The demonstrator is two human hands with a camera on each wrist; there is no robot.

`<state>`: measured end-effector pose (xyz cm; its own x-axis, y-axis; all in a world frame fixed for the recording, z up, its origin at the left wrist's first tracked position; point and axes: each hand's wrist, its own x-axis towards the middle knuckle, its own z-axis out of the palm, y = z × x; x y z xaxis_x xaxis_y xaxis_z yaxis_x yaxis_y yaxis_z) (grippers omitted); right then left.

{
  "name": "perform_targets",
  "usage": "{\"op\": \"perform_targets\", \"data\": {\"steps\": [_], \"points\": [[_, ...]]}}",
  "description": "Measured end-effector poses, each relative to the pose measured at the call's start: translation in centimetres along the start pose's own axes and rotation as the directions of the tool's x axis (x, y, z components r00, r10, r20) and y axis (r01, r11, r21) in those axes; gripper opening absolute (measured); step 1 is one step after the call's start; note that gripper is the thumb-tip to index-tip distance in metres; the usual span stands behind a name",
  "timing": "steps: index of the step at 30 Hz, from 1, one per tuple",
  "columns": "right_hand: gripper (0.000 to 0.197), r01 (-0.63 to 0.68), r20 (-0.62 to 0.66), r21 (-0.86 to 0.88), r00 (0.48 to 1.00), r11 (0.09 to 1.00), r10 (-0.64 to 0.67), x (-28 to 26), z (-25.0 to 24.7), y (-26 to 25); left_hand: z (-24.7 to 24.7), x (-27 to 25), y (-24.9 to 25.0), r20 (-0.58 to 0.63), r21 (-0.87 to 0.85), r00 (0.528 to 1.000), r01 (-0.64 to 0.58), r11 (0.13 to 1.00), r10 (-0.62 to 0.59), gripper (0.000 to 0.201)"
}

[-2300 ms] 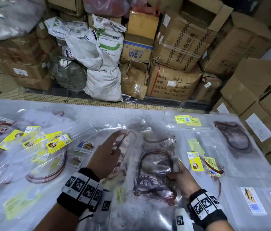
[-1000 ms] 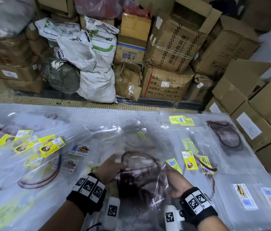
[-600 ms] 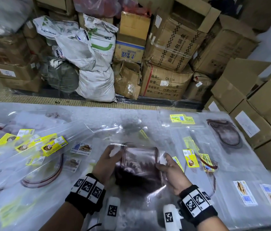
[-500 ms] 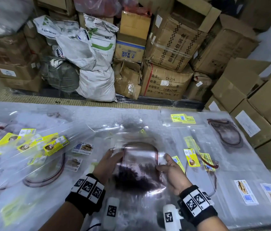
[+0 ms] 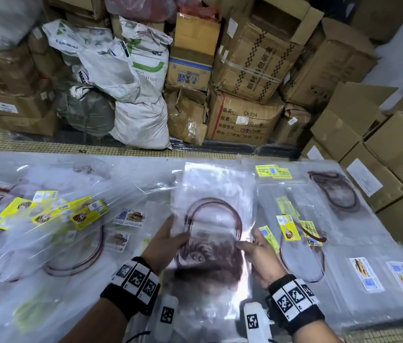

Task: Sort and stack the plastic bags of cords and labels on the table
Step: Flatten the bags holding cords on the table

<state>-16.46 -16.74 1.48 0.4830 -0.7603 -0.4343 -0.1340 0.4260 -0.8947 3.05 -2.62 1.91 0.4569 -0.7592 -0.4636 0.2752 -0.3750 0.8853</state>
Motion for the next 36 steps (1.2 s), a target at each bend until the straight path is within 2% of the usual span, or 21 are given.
{"op": "perform_targets", "data": {"steps": [2,3,5,6,9,12,13,15,16,18,20,23,25,28,31,32,34,36], "points": [[0.035,-0.111,-0.021,-0.126,0.994,0.986,0.110,0.1,-0.1,1.1,-0.6,2.1,-2.7,0.013,0.183,0.993,0.115,0.976,-0.119,0.087],[0.033,-0.166,-0.011,-0.169,0.986,0.972,0.166,0.2,-0.3,1.9,-0.9,3.6,-4.7,0.016,0.206,0.988,0.146,0.968,-0.152,0.095],[0.039,-0.233,-0.018,-0.228,0.972,0.946,0.235,0.2,-0.4,2.6,-1.5,5.9,-7.9,0.007,0.213,0.988,0.148,0.966,-0.153,0.098],[0.040,-0.243,-0.025,-0.216,0.970,0.946,0.243,0.3,-0.5,2.9,-1.5,5.3,-7.5,0.014,0.212,0.990,0.136,0.968,-0.142,0.100],[0.033,-0.214,-0.017,-0.181,0.977,0.960,0.214,0.3,-0.4,3.3,-0.9,2.8,-4.8,0.037,0.206,0.995,0.078,0.975,-0.088,0.126],[0.041,-0.100,-0.011,-0.119,0.995,0.988,0.100,-0.2,-0.1,2.5,-0.5,1.8,-3.1,0.090,0.194,0.995,0.018,0.981,-0.035,0.134],[0.047,-0.083,0.002,-0.077,0.997,0.994,0.083,-0.1,-0.3,2.4,-0.1,1.1,-1.8,0.113,0.137,0.994,-0.003,0.991,-0.013,0.131],[0.052,-0.033,0.046,-0.004,0.998,0.999,0.033,0.0,-0.8,1.7,0.6,0.8,-0.5,0.135,0.005,0.991,-0.026,1.000,0.025,0.109],[0.053,-0.007,0.054,0.022,0.999,1.000,0.006,0.1,-1.0,1.3,1.1,0.7,0.1,0.140,-0.040,0.989,-0.036,0.999,0.042,0.102],[0.053,0.015,0.068,0.047,0.997,0.999,-0.018,0.7,-2.2,0.3,2.0,1.1,1.0,0.165,-0.134,0.984,-0.044,0.990,0.067,0.100],[0.054,0.036,0.053,0.081,0.998,0.996,-0.041,1.4,-3.8,-0.9,3.3,1.4,2.1,0.183,-0.235,0.979,-0.042,0.971,0.087,0.083],[0.068,0.040,0.020,0.108,0.999,0.993,-0.042,2.7,-6.9,-3.2,6.1,2.2,3.7,0.252,-0.292,0.962,-0.023,0.956,0.101,0.077],[0.058,0.029,0.036,0.095,0.999,0.995,-0.033,3.1,-9.5,-5.0,8.6,3.2,4.9,0.265,-0.273,0.955,-0.056,0.960,0.131,0.071],[0.049,0.035,0.068,0.082,0.997,0.996,-0.041,3.8,-14.4,-7.7,13.2,5.2,6.2,0.302,-0.274,0.949,-0.009,0.962,0.095,0.071],[0.083,-0.014,0.069,0.071,0.998,0.997,0.009,5.6,-20.4,-9.9,18.5,7.6,7.2,0.369,-0.118,0.928,-0.004,0.993,0.047,0.092],[0.086,-0.020,0.099,0.072,0.995,0.997,0.013,6.0,-22.2,-10.9,20.2,8.5,7.5,0.386,-0.065,0.922,-0.001,0.998,0.026,0.097],[0.066,-0.021,0.127,0.021,0.992,1.000,0.018,6.4,-25.8,-13.0,23.7,9.8,8.3,0.432,0.050,0.901,0.031,0.998,-0.050,0.112],[0.049,-0.031,0.102,-0.043,0.994,0.999,0.036,7.4,-29.9,-14.7,27.3,11.2,8.9,0.445,0.067,0.893,0.043,0.997,-0.068,0.110]]}}
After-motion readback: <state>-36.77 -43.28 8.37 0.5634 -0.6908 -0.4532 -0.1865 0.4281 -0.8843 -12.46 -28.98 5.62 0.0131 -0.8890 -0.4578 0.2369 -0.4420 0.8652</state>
